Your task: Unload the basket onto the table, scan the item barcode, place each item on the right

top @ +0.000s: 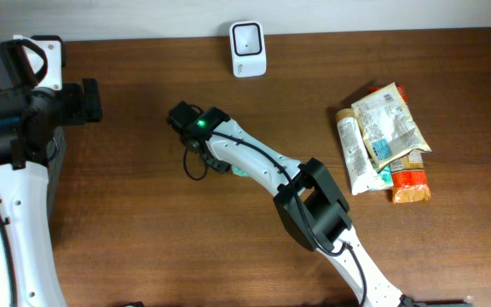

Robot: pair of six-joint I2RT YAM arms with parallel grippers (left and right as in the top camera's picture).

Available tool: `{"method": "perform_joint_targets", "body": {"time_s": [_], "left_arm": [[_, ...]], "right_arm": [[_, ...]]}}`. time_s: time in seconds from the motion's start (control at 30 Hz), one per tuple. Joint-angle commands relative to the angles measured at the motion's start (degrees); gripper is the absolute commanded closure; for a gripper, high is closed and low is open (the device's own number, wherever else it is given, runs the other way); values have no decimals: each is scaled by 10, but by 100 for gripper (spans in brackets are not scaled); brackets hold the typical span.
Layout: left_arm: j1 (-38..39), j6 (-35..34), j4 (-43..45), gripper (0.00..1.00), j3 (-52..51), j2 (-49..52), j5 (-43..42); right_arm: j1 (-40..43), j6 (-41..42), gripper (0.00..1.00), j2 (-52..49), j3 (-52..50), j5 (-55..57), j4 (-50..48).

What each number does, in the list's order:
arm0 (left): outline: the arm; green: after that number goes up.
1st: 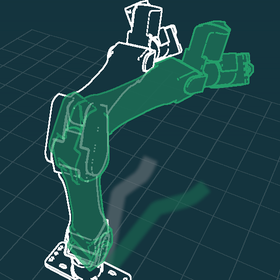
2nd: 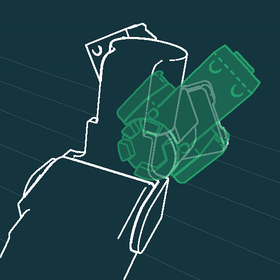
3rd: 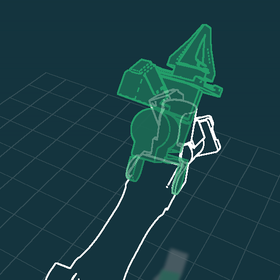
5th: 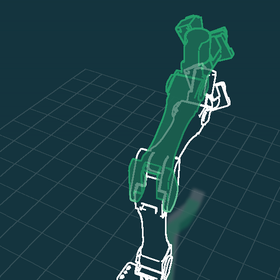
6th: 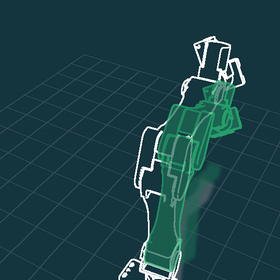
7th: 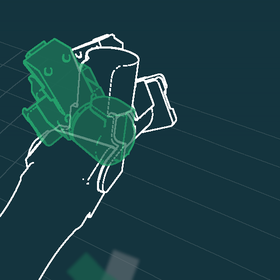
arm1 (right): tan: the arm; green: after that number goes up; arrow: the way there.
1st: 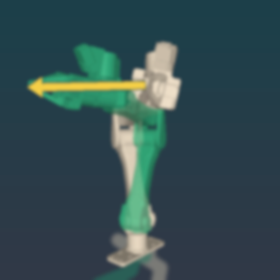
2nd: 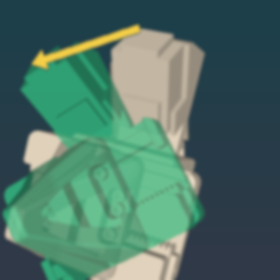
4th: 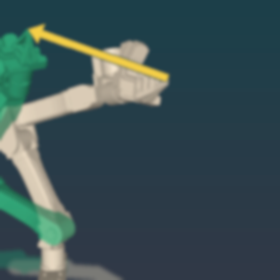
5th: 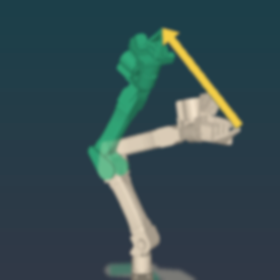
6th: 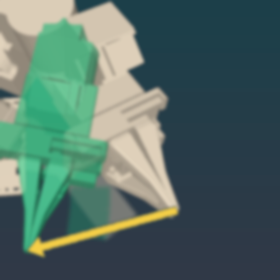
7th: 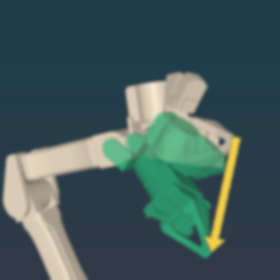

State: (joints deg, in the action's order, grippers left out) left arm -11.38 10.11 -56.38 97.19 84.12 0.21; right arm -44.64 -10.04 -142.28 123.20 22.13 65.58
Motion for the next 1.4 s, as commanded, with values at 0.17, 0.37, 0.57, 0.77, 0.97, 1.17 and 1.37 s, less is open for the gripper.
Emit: {"method": "perform_joint_targets", "body": {"time_s": [0.17, 0.37, 0.57, 0.77, 0.97, 1.17, 1.37], "left_arm": [[0, 7, 1, 1, 2, -5, -4], [0, 7, 0, 1, 2, -5, -4], [0, 7, 1, 1, 2, -5, -4], [0, 7, 0, 1, 2, -5, -4], [0, 7, 1, 1, 2, -5, -4], [0, 7, 0, 1, 2, -5, -4], [0, 7, 0, 1, 2, -5, -4]], "right_arm": [[17, 60, 94, 47, 67, -170, 56], [98, -29, 96, 58, 82, -587, 131], [107, -58, 96, 57, -74, -605, 42], [122, -2, 67, 57, -93, -384, 3], [177, 18, 45, 57, -92, -263, 0], [198, 20, 55, 57, 23, -321, 103], [177, 46, 83, 51, 0, -324, 125]]}}
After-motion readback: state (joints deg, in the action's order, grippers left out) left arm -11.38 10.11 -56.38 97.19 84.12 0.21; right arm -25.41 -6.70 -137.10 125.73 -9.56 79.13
